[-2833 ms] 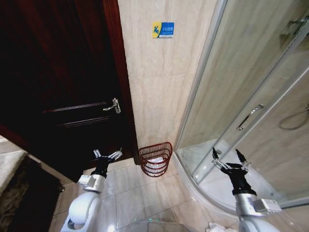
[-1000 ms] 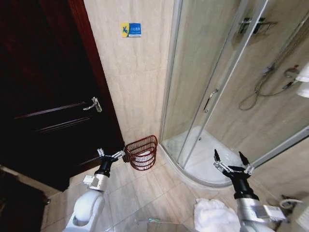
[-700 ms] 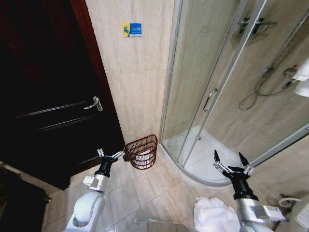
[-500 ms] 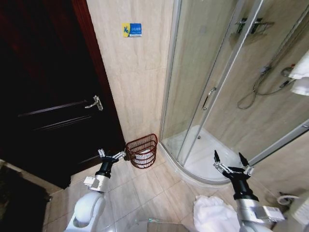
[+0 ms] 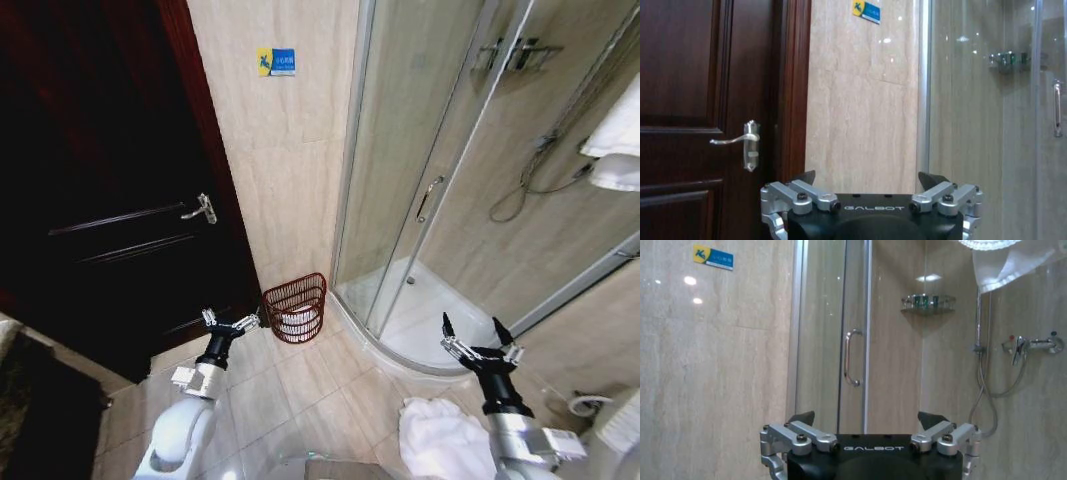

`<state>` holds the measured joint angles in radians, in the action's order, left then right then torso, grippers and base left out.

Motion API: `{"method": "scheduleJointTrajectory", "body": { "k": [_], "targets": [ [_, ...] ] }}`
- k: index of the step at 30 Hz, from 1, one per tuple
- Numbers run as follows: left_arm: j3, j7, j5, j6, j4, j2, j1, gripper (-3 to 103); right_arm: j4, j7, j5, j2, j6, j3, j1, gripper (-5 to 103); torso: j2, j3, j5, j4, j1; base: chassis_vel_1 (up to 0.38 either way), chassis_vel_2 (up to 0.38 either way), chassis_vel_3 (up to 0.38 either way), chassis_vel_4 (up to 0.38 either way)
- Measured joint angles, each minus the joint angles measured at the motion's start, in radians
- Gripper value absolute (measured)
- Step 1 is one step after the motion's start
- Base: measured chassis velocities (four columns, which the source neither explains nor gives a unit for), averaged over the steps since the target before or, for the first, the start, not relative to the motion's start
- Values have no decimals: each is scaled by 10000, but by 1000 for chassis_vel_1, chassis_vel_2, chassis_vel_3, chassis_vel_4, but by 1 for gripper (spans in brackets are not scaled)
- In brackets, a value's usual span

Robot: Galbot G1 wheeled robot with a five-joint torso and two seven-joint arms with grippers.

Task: Discard the used towel into the hamper.

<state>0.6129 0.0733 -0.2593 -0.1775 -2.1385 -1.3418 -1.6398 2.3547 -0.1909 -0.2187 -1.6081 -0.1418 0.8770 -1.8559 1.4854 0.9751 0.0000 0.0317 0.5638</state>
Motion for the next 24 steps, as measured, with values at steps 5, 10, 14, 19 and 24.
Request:
{"method": "scheduleJointTrajectory", "body": {
  "k": [5, 10, 14, 19, 24],
  "targets": [
    [-3, 23, -26, 23, -12, -5, 3, 100, 6, 2, -4, 0, -31, 28, -20, 100, 0, 0, 0, 0, 0, 34, -23, -34, 27],
    [-9, 48, -27, 35, -12, -19, 10, 100, -23, 9, -5, 0, -88, 39, -61, 100, 0, 0, 0, 0, 0, 63, -64, -50, 52],
    [23, 55, -43, 47, -16, -10, 14, 100, -16, 1, -2, 0, -92, 38, -82, 100, 0, 0, 0, 1, -1, 48, -61, -50, 66],
    [84, 91, -80, 58, -37, 4, 34, 100, 4, -12, 12, -1, -92, 37, -87, 100, 1, 0, 0, 0, -1, 54, -65, -62, 63],
    [51, 107, -81, 61, -56, -9, 15, 100, -11, -15, 19, -1, -134, 51, -101, 100, 1, 0, 0, 0, 0, 60, -53, -59, 57]
  ]
}}
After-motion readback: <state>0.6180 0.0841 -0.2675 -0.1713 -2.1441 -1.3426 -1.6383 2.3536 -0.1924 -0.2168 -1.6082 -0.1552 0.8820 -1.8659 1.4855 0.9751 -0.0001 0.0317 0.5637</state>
